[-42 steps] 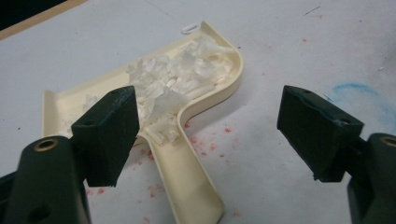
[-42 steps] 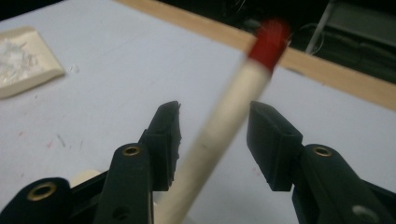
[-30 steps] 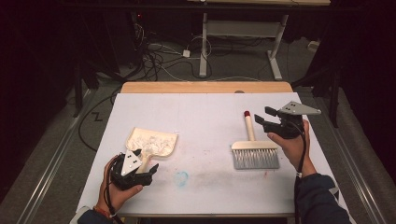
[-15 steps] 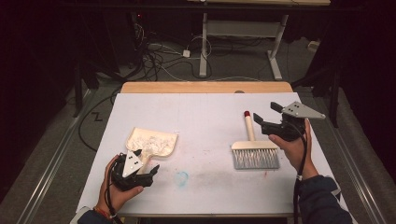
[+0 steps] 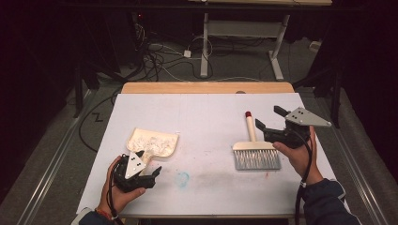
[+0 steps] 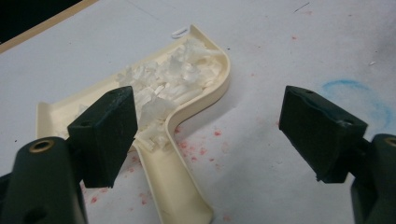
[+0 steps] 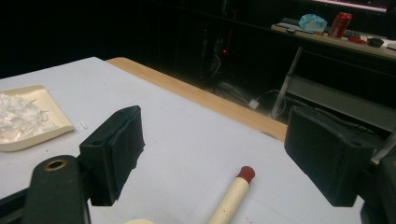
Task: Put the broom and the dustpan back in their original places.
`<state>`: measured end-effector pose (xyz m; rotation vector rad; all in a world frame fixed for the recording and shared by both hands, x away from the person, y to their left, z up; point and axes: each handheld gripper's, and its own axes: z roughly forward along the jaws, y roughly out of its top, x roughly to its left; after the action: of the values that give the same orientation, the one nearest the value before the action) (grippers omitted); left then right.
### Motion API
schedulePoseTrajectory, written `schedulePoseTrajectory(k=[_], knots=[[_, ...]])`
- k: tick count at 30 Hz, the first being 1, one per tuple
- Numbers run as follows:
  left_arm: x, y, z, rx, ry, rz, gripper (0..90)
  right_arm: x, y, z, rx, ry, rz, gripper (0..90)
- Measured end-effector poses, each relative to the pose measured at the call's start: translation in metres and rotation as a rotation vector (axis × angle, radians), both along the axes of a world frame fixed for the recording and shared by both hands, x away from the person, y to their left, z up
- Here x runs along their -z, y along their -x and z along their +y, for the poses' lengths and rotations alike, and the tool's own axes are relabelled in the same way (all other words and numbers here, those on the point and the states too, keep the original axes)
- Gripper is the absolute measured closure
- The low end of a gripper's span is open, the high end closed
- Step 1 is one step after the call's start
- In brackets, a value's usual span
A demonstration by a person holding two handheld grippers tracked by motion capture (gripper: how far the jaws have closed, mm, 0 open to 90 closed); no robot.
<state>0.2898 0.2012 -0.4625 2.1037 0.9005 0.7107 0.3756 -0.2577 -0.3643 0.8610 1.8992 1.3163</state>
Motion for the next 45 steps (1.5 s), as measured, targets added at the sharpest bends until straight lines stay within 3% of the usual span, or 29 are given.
schedulePoseTrajectory(k=[3,8,10,19,25,27,31,45], knots=[[-0.001,0.000,0.000,0.001,-0.002,-0.006,16.3,0.002,0.005,-0.001,0.005,0.023,-0.029,20.5],[-0.001,0.002,-0.001,0.017,-0.004,-0.019,16.3,0.005,0.015,-0.004,0.011,0.040,-0.038,20.6],[-0.001,0.002,-0.001,0.025,-0.012,-0.037,16.3,0.005,0.021,-0.006,0.005,0.031,-0.041,20.6],[0.000,0.002,-0.003,0.043,-0.013,-0.031,16.3,0.010,0.049,-0.014,-0.006,0.032,-0.077,20.6],[0.001,0.002,-0.007,0.057,-0.023,-0.029,16.3,0.015,0.061,-0.020,-0.017,0.033,-0.040,20.6],[0.001,0.000,-0.008,0.059,-0.025,-0.027,16.3,0.020,0.068,-0.022,-0.014,0.073,-0.061,20.6],[0.002,0.000,-0.010,0.064,-0.036,-0.026,16.3,0.028,0.073,-0.027,-0.003,0.091,-0.066,20.7],[0.002,0.002,-0.012,0.084,-0.027,-0.038,15.7,0.075,0.080,-0.049,0.043,0.126,-0.014,22.2]])
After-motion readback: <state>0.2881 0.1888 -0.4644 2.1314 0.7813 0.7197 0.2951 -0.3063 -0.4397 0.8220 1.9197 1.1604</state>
